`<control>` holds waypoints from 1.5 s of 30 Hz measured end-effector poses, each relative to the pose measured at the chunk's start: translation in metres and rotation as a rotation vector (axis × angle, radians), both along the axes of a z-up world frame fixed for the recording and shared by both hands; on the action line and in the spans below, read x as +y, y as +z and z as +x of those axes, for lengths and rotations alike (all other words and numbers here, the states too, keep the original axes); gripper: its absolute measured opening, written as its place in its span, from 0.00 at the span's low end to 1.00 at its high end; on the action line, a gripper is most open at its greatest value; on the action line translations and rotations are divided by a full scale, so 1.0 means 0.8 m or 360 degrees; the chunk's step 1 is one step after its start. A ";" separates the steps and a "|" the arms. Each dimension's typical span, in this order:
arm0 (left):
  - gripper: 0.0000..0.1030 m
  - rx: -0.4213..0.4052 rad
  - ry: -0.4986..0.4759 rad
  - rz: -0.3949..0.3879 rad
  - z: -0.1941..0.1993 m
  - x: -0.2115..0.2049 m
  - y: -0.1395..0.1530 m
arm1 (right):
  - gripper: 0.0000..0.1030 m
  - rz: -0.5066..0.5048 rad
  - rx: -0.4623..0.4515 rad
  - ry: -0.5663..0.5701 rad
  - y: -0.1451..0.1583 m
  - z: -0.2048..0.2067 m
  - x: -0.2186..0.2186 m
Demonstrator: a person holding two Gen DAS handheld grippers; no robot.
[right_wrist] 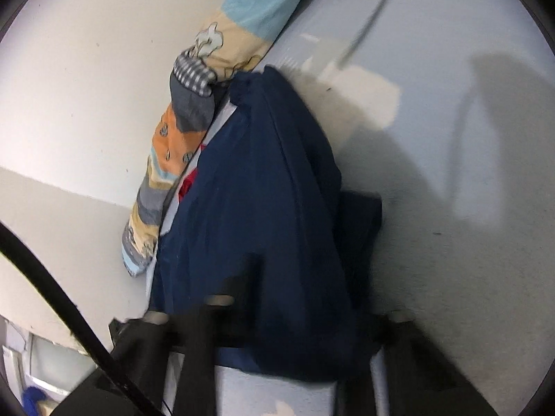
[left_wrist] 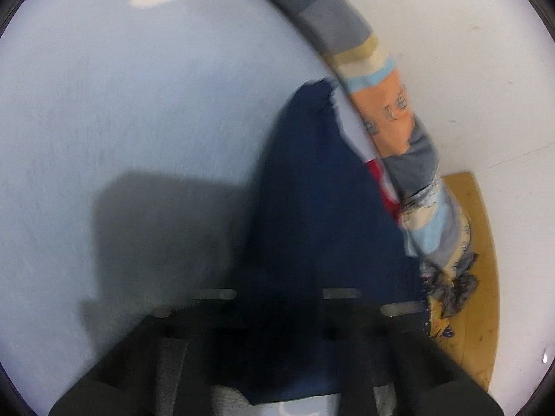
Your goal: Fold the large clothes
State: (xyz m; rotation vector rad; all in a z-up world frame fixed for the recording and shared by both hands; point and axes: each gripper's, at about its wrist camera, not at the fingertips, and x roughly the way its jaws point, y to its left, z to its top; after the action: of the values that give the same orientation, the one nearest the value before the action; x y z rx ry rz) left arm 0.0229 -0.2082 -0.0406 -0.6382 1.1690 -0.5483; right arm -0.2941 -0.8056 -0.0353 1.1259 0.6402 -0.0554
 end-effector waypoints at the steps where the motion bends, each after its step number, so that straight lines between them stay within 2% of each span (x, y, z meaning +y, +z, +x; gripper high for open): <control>1: 0.11 -0.0025 0.0003 0.0021 -0.002 0.001 0.002 | 0.12 -0.0049 0.0003 0.0009 0.005 0.000 0.002; 6: 0.11 -0.0103 -0.0038 0.0096 -0.018 0.007 0.027 | 0.09 -0.0154 -0.0079 0.0031 0.032 -0.016 0.009; 12: 0.11 -0.0165 -0.0127 0.0142 -0.076 0.018 0.065 | 0.08 -0.0211 -0.0154 0.0074 0.070 -0.055 0.020; 16: 0.11 -0.0150 -0.0207 0.0167 -0.131 0.046 0.068 | 0.08 -0.0242 -0.0124 0.0146 0.078 -0.106 0.033; 20: 0.15 -0.0096 -0.0312 0.0203 -0.188 0.076 0.050 | 0.09 -0.0268 0.0003 0.0246 0.060 -0.159 0.049; 21: 0.20 -0.0082 -0.0335 0.0285 -0.201 0.086 0.040 | 0.11 -0.0293 0.0087 0.0251 0.050 -0.169 0.050; 22: 0.23 -0.0063 -0.0320 0.0344 -0.204 0.095 0.033 | 0.24 -0.0295 0.0148 0.0238 0.044 -0.174 0.049; 23: 0.34 -0.0027 -0.0297 0.0364 -0.205 0.108 0.027 | 0.34 -0.0272 0.0301 0.0201 0.027 -0.183 0.041; 24: 0.48 0.0028 -0.0212 0.0360 -0.204 0.132 0.023 | 0.50 -0.0253 0.0387 0.0179 0.018 -0.187 0.035; 25: 0.48 0.0006 -0.0127 0.0370 -0.205 0.148 0.030 | 0.51 -0.0234 0.0457 0.0085 0.014 -0.203 0.021; 26: 0.48 -0.0042 -0.0059 0.0383 -0.208 0.163 0.040 | 0.51 -0.0255 0.0461 0.0018 0.019 -0.215 0.014; 28: 0.48 -0.0186 0.0013 0.0432 -0.217 0.181 0.071 | 0.51 -0.0393 0.0463 -0.0066 0.045 -0.231 0.008; 29: 0.48 -0.0288 0.0019 0.0466 -0.225 0.179 0.090 | 0.51 -0.0505 0.0408 -0.0064 0.071 -0.234 0.015; 30: 0.48 -0.0357 -0.0015 0.0475 -0.231 0.170 0.103 | 0.51 -0.0552 0.0374 -0.0037 0.084 -0.233 0.022; 31: 0.48 -0.0394 -0.0060 0.0475 -0.235 0.158 0.111 | 0.52 -0.0610 0.0339 0.0021 0.099 -0.226 0.037; 33: 0.56 -0.0464 -0.0227 0.0505 -0.248 0.114 0.127 | 0.57 -0.0705 0.0309 0.0191 0.121 -0.201 0.077; 34: 0.60 -0.0489 -0.0283 0.0531 -0.253 0.095 0.130 | 0.61 -0.0763 0.0318 0.0336 0.127 -0.177 0.109; 36: 0.66 -0.0562 -0.0415 0.0603 -0.266 0.045 0.132 | 0.62 -0.0810 0.0358 0.0452 0.124 -0.145 0.147; 38: 0.66 -0.0590 -0.0471 0.0661 -0.266 0.012 0.122 | 0.62 -0.0744 0.0430 0.0543 0.102 -0.114 0.174; 40: 0.66 -0.0525 -0.0510 0.0742 -0.263 -0.006 0.095 | 0.62 -0.0665 0.0534 0.0576 0.076 -0.094 0.180; 42: 0.65 -0.0380 -0.0522 0.0762 -0.250 0.000 0.059 | 0.61 -0.0634 0.0608 0.0567 0.050 -0.094 0.170; 45: 0.64 -0.0341 -0.0513 0.0746 -0.241 0.021 0.053 | 0.61 -0.0697 0.0699 0.0395 0.044 -0.117 0.131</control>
State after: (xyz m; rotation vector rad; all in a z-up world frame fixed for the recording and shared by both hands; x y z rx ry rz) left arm -0.1698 -0.1915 0.0020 0.0131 1.1483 -0.5706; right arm -0.3878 -0.7010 -0.0001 0.6040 1.0958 -0.2237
